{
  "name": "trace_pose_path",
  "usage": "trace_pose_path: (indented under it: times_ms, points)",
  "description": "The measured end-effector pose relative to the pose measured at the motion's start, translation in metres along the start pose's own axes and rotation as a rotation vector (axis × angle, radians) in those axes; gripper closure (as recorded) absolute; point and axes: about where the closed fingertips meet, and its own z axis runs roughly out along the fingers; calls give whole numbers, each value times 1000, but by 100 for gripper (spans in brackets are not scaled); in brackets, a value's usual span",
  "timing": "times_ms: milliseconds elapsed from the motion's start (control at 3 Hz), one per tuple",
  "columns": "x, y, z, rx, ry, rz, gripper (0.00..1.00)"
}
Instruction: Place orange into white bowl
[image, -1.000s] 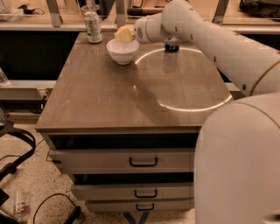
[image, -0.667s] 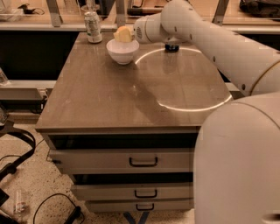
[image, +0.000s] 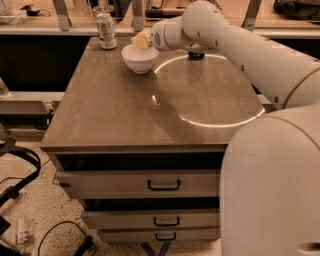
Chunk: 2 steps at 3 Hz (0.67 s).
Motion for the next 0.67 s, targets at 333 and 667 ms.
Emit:
trace_pose_path:
  times_ms: [333, 667]
  points:
    - [1, 2, 2, -4, 2, 0, 0]
    - [1, 2, 2, -4, 2, 0, 0]
